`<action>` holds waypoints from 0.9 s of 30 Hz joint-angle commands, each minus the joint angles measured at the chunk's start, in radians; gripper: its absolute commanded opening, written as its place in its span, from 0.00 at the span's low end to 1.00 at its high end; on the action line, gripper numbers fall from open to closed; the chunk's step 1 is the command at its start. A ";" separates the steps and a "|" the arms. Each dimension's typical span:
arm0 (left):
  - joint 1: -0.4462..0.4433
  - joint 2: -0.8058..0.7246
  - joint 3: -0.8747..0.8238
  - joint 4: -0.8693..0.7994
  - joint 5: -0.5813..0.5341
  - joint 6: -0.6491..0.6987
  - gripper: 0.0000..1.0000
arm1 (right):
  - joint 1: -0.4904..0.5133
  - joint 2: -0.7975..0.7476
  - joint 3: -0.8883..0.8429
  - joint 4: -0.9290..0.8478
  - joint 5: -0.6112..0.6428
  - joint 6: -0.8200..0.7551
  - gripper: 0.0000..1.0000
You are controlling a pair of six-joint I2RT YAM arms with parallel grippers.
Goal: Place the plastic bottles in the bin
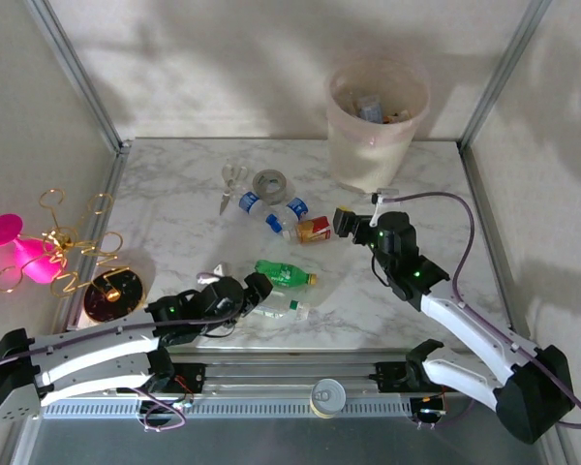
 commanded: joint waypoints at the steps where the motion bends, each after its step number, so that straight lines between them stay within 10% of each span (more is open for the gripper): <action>1: -0.046 0.016 -0.026 -0.068 -0.091 -0.247 0.97 | 0.010 -0.029 -0.033 0.010 0.013 0.032 0.99; 27: 0.010 0.415 0.089 -0.009 -0.065 -0.541 0.91 | 0.007 -0.230 -0.239 0.135 -0.123 0.070 0.99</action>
